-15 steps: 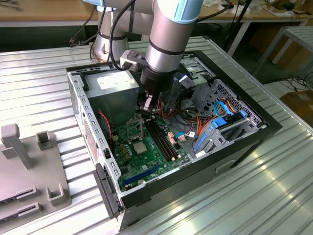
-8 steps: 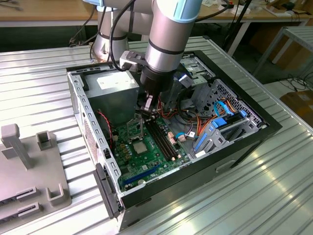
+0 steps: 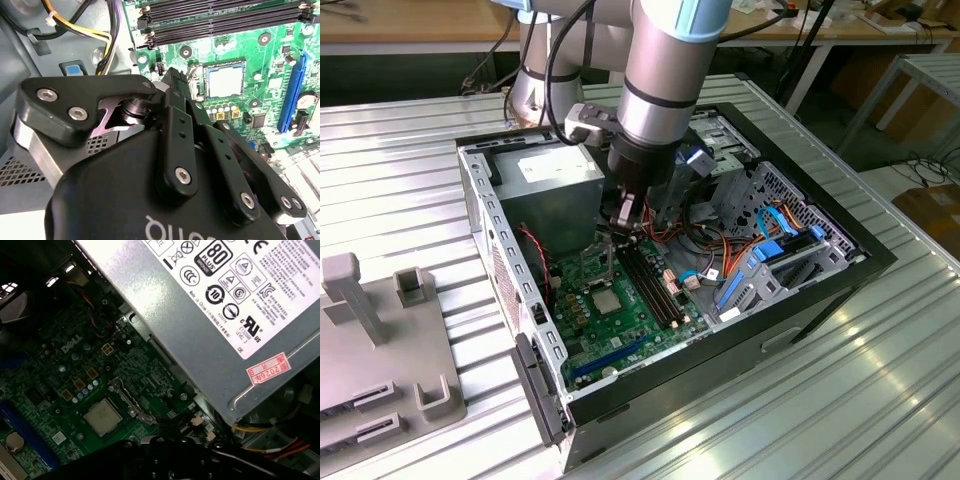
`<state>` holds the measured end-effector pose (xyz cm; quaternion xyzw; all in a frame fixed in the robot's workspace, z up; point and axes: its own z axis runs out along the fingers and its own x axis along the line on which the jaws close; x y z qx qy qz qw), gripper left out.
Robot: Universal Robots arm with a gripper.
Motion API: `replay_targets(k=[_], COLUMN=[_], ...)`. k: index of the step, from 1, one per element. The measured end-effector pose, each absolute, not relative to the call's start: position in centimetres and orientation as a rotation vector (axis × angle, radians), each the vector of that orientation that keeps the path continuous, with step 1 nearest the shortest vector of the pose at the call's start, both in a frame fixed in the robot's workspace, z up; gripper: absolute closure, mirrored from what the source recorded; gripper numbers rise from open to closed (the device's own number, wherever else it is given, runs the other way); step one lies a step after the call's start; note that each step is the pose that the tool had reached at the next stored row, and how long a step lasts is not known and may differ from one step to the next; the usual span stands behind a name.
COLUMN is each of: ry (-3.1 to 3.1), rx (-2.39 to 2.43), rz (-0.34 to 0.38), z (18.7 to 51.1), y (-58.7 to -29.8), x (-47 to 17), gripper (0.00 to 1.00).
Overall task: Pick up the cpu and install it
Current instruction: 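Close the cpu cover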
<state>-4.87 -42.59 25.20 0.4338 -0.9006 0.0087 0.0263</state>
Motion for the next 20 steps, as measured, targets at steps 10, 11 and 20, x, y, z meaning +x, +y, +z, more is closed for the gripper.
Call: replay_targets(k=[10, 11, 20], ry=[-2.744, -2.743, -2.743], rx=[1.414, 1.415, 1.416], rz=[0.037, 0.038, 0.038], z=[25.3, 25.3, 25.29], y=[-42.69, -42.69, -42.69], x=[-4.93, -4.93, -4.93], gripper=[0.89, 0.89, 0.89])
